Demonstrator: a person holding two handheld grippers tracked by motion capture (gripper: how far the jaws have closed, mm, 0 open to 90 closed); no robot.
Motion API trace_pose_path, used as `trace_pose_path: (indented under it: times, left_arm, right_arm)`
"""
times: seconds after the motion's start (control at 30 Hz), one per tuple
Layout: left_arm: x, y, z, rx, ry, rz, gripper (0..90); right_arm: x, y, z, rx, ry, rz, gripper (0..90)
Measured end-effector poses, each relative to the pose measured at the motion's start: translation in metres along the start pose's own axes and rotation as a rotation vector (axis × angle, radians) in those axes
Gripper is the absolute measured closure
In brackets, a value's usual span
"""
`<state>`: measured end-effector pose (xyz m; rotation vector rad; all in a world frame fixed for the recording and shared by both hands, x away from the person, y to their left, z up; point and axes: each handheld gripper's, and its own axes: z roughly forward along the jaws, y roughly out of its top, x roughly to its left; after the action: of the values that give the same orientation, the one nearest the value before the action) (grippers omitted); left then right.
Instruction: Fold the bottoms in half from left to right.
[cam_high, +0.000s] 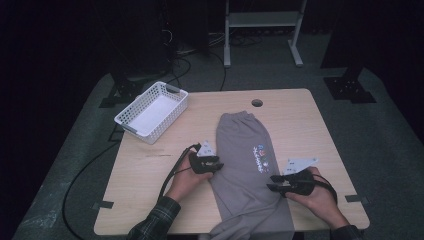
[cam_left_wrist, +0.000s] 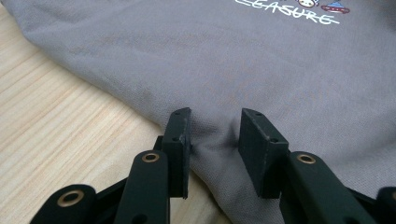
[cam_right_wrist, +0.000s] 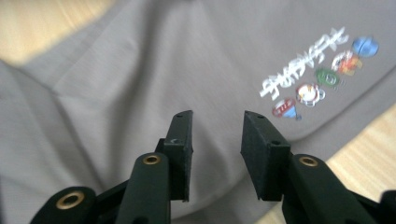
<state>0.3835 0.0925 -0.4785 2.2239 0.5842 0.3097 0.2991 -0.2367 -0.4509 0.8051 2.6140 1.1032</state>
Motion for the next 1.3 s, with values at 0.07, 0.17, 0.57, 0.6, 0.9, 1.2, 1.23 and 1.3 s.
trace_pose_path:
  times: [0.07, 0.17, 0.57, 0.6, 0.9, 1.2, 1.23, 1.3]
  left_arm:
    - [0.0, 0.0, 0.0, -0.002, 0.0, 0.0, 63.5]
    - [0.0, -0.001, 0.0, -0.012, -0.003, -0.004, 63.0]
    - [-0.049, 0.007, -0.028, -0.018, -0.139, -0.002, 54.1]
    - [-0.054, 0.005, -0.029, -0.013, -0.144, 0.003, 53.8]
    - [-0.073, -0.016, -0.032, 0.066, -0.137, 0.034, 47.8]
    - [-0.077, -0.014, -0.031, 0.09, -0.077, 0.06, 52.4]
    - [-0.077, -0.014, -0.031, 0.093, -0.072, 0.058, 54.7]
    - [-0.075, -0.013, -0.032, 0.099, -0.063, 0.051, 62.7]
  right_arm:
    - [-0.005, -0.003, 0.009, 0.05, -0.04, -0.008, 61.8]
    - [-0.011, -0.01, 0.014, 0.085, -0.041, 0.011, 62.1]
    - [-0.014, -0.013, 0.012, 0.078, -0.028, 0.022, 61.3]
    - [-0.014, -0.013, 0.012, 0.077, -0.027, 0.023, 61.3]
    - [-0.014, -0.014, 0.012, 0.077, -0.029, 0.013, 56.9]
    - [-0.016, -0.017, 0.01, 0.078, -0.036, 0.02, 50.9]
    - [-0.015, -0.016, 0.01, 0.081, -0.037, 0.021, 51.8]
    - [-0.015, -0.016, 0.01, 0.081, -0.036, 0.028, 59.8]
